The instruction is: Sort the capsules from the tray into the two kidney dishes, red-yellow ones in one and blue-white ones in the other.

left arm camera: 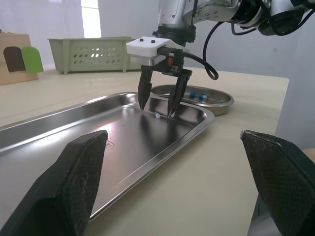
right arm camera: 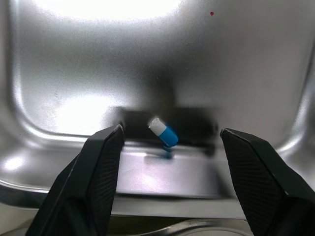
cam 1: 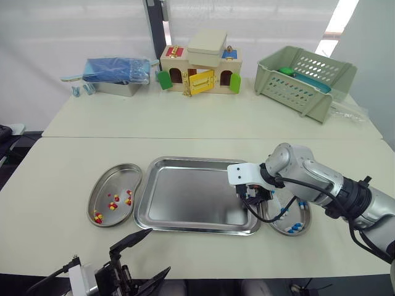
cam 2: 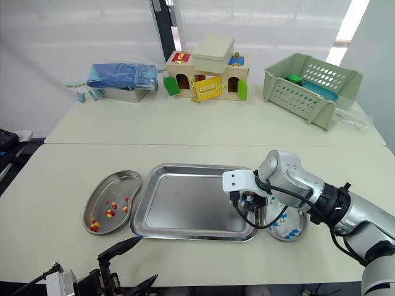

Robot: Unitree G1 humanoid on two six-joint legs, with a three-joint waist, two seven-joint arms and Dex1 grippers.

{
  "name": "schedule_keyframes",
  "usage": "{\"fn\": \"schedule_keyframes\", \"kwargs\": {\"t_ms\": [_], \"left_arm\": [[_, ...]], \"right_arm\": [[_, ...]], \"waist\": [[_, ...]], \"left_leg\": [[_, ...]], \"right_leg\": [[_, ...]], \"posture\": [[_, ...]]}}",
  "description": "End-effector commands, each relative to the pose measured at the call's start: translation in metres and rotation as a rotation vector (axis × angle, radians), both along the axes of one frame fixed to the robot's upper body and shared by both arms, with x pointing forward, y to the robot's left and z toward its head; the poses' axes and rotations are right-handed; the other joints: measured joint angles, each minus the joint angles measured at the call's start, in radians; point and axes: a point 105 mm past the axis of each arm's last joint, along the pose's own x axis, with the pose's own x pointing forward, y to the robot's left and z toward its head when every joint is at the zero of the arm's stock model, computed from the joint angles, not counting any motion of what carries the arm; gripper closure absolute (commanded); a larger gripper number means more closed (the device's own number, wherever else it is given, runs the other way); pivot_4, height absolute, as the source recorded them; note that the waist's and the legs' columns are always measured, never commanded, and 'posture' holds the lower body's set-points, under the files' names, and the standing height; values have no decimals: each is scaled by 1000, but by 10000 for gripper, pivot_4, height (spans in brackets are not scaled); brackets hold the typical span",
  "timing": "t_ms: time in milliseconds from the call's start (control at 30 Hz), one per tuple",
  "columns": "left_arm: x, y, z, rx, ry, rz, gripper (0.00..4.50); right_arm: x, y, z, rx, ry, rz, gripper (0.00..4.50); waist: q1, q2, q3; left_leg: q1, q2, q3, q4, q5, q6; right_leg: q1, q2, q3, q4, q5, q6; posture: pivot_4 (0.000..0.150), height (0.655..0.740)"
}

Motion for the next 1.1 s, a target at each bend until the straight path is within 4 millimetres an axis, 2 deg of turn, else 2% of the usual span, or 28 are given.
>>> {"fn": "schedule_keyframes", "kwargs": {"t_ms": [33, 167, 533, 700, 1100], "left_arm": [[-3, 0, 0, -2, -4, -1, 0], [-4, 1, -2, 0, -2, 1, 0], [-5, 3, -4, 2, -2, 4, 0], [-5, 4, -5, 2, -3, 5, 0], [-5, 6, -9, 3, -2, 4, 0]], "right_arm": [[0, 1, 1, -9, -16, 17, 17689], [0, 2, 1, -10, -14, 19, 28961], [-1, 5, -1, -8, -8, 28, 28961], [0, 5, -2, -10, -10, 27, 39834], [0, 5, -3, -6, -12, 24, 39834]], "waist": [[0, 0, 0], [0, 0, 0], [0, 0, 0], [0, 0, 0], [0, 0, 0]], "left_leg": [[0, 0, 0, 0, 0, 0], [0, 0, 0, 0, 0, 0], [0, 0, 0, 0, 0, 0], [0, 0, 0, 0, 0, 0], [0, 0, 0, 0, 0, 0]], "right_leg": [[0, 0, 0, 0, 0, 0], [0, 0, 0, 0, 0, 0], [0, 0, 0, 0, 0, 0], [0, 0, 0, 0, 0, 0], [0, 0, 0, 0, 0, 0]], "posture": [[1500, 7400], [1500, 7400], [1500, 7400], [1500, 7400], [1500, 7400]]}}
